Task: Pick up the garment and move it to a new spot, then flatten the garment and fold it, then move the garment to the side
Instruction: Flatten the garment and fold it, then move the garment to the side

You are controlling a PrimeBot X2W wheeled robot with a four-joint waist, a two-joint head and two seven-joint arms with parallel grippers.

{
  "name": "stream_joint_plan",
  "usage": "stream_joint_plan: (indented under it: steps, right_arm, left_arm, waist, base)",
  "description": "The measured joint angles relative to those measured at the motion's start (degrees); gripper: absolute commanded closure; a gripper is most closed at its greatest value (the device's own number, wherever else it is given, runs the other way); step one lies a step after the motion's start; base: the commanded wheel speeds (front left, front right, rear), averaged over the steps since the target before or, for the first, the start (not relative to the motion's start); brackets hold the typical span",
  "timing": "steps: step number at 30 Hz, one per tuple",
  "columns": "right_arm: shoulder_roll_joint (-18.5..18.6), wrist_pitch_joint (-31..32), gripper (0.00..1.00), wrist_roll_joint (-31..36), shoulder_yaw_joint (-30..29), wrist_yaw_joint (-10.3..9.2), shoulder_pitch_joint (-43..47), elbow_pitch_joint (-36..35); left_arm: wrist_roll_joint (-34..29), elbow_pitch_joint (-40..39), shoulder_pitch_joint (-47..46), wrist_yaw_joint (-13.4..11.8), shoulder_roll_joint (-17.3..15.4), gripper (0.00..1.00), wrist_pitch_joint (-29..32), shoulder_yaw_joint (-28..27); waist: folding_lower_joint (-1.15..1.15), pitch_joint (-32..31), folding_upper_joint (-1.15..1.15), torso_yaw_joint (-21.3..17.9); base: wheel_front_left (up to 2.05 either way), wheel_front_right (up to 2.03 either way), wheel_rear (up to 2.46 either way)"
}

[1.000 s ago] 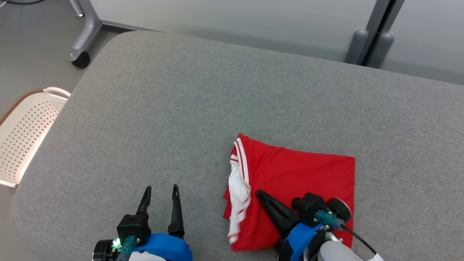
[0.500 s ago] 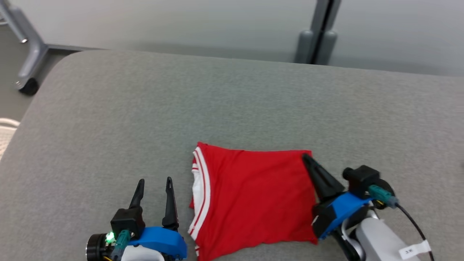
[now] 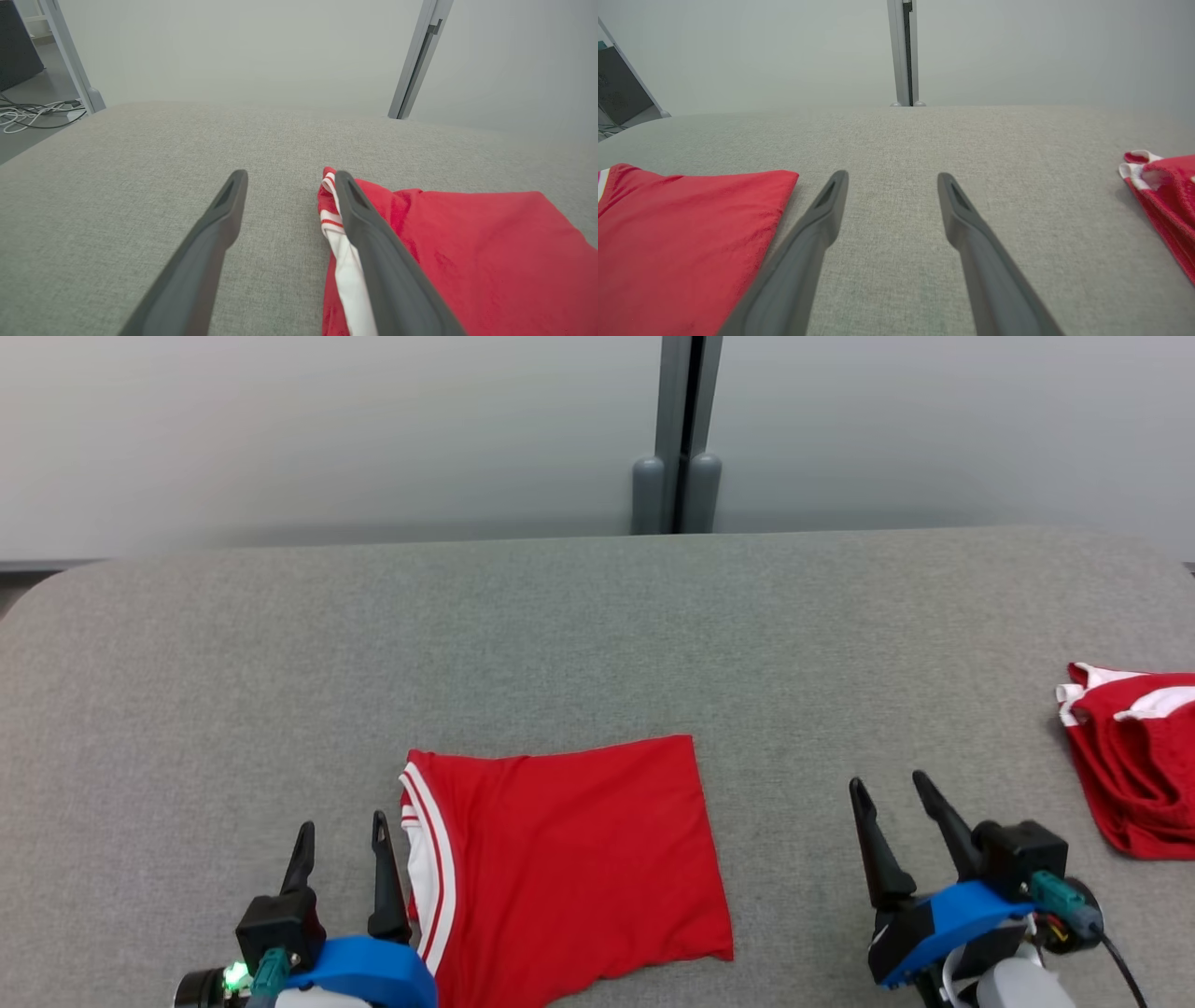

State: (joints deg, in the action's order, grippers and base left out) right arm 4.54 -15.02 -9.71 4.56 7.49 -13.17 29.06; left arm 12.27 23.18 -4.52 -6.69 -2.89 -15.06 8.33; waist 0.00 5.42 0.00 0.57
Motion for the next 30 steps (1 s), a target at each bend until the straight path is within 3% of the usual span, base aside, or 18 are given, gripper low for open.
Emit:
stream_joint_plan:
  steps: [8, 18, 24, 30]
  right_arm:
    - [-1.24, 0.00, 0.00, 0.57, -0.49, 0.00, 3.21, 0.56]
    - [-1.54, 0.00, 0.00, 0.03, 1.22, 0.00, 3.02, 1.15]
    - [-1.56, -0.01, 0.00, -2.85, 5.69, 0.00, -0.57, 4.08]
    - [-1.68, 0.00, 0.00, -4.89, 8.10, 0.00, -5.00, 11.80]
  left_arm:
    - [-0.66, -0.46, 3.03, 0.18, 0.01, 0.00, 0.00, -1.05]
    - [-0.76, -0.64, 2.94, 0.65, 0.01, 0.00, 0.00, -0.35]
    - [-0.63, -0.62, 1.15, 1.00, 0.08, 0.00, 0.00, 2.16]
    - [-0.07, -0.56, 0.15, 0.63, 0.00, 0.00, 0.01, 4.07]
  waist:
    - [-0.01, -2.56, -0.01, -1.75]
    - [0.00, -1.83, 0.00, -0.64]
    - [0.01, -0.06, 0.00, 2.31]
    - [0.01, 1.50, 0.00, 7.56]
  base:
    - [0.00, 0.00, 0.00]
    - [0.00, 0.00, 0.00]
    - [0.00, 0.00, 0.00]
    - [0.00, 0.00, 0.00]
